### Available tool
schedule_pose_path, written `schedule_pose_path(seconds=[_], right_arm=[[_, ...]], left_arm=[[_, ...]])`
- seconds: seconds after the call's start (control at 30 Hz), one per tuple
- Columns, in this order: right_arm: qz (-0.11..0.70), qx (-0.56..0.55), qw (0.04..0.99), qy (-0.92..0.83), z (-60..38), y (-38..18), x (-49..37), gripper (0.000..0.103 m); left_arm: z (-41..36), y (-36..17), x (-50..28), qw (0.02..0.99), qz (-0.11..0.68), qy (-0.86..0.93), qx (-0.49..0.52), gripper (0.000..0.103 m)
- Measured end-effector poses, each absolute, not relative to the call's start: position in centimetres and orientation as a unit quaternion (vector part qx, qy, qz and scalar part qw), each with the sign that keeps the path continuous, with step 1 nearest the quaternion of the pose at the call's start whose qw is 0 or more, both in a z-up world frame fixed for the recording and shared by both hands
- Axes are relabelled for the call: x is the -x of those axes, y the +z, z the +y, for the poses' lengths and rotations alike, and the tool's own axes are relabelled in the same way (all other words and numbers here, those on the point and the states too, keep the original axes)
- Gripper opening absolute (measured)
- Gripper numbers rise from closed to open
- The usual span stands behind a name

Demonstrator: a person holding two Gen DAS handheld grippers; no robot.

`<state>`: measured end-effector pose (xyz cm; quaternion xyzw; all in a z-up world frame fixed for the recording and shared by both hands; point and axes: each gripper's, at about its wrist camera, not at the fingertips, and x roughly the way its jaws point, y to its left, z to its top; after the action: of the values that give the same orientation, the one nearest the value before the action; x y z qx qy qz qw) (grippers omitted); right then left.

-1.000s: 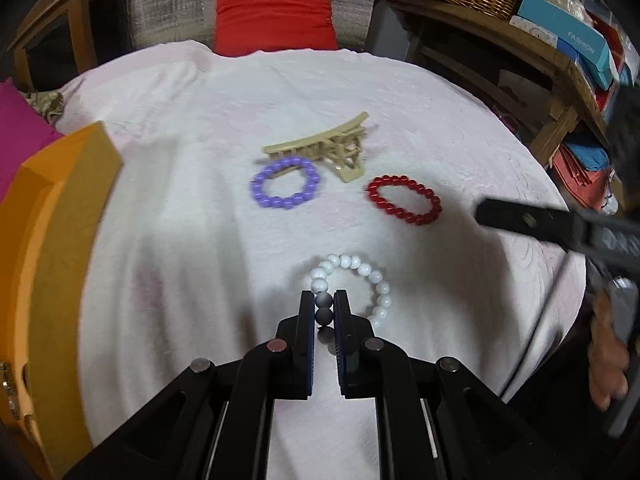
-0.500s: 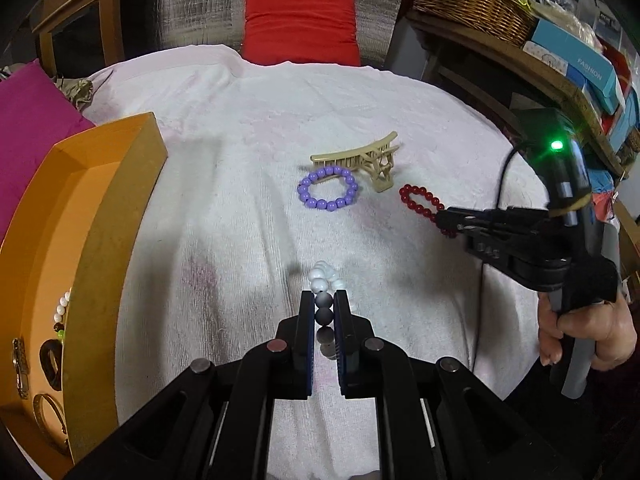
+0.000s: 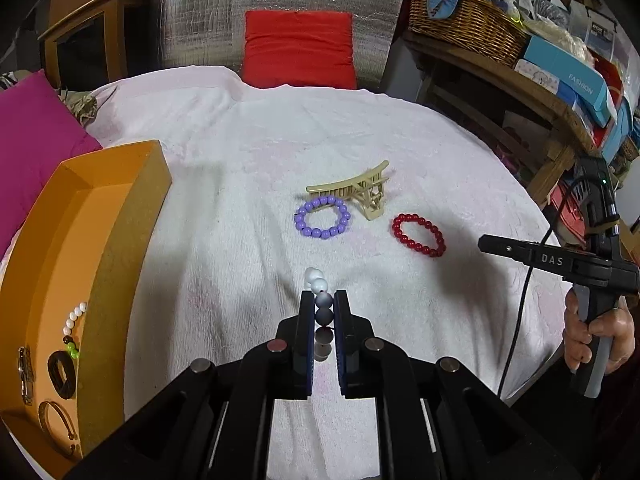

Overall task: Organize jewelry
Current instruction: 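Grasp the red beaded bracelet with the right tool while the left tool holds the pearl bracelet, then carry both bracelets into the orange box and open both tools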

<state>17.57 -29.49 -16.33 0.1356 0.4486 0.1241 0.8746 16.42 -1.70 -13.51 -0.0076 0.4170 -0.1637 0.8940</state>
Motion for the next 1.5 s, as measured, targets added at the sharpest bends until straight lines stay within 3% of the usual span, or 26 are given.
schedule_pose_path(seconds=[0.17,0.23,0.33,0.37,0.4,0.43,0.63,0.67,0.77,0.97,1.0,1.3,1.5], right_arm=[[0.459,-0.143,0.869,0.119,-29.5,-16.4,-18.2,0.006],[0.470,-0.141,0.863,0.118,-28.8,-16.7,-18.9,0.015],[0.477,-0.132,0.861,0.115,-27.3,-17.1,-19.8,0.043],[0.477,-0.128,0.862,0.114,-26.8,-17.2,-20.1,0.062],[0.475,-0.125,0.864,0.112,-26.4,-17.2,-20.3,0.070],[0.472,-0.120,0.866,0.110,-25.8,-17.2,-20.6,0.071],[0.489,-0.048,0.867,0.086,-21.8,-18.9,-22.5,0.070],[0.489,-0.011,0.869,0.070,-20.8,-19.4,-22.7,0.064],[0.467,0.034,0.881,0.060,-19.6,-19.3,-22.6,0.022],[0.464,-0.014,0.883,0.073,-21.6,-18.7,-22.0,0.019],[0.462,-0.025,0.883,0.078,-22.0,-18.4,-22.0,0.010],[0.438,-0.150,0.880,0.107,-28.3,-16.7,-20.6,0.011],[0.429,-0.164,0.883,0.102,-29.4,-16.4,-20.2,0.011]], left_arm=[[-1.8,-14.1,-16.3,0.892,0.420,-0.167,0.010,0.009],[-1.7,-14.3,-16.2,0.891,0.421,-0.169,0.009,0.009],[-1.5,-14.4,-16.1,0.891,0.420,-0.170,0.010,0.009],[-1.4,-14.4,-16.1,0.892,0.420,-0.169,0.011,0.009],[-1.2,-14.4,-16.1,0.892,0.420,-0.168,0.012,0.009],[-1.0,-14.4,-16.1,0.892,0.420,-0.168,0.014,0.009],[0.0,-14.3,-15.9,0.893,0.419,-0.164,0.020,0.009],[0.1,-14.3,-15.9,0.893,0.419,-0.164,0.021,0.009],[0.2,-14.3,-15.8,0.892,0.421,-0.165,0.023,0.009],[-0.3,-14.1,-15.8,0.892,0.421,-0.163,0.021,0.009],[-0.4,-14.0,-15.8,0.892,0.421,-0.163,0.020,0.009],[-1.0,-13.5,-15.8,0.893,0.417,-0.166,0.021,0.009],[-1.3,-13.4,-15.9,0.892,0.421,-0.166,0.020,0.009]])
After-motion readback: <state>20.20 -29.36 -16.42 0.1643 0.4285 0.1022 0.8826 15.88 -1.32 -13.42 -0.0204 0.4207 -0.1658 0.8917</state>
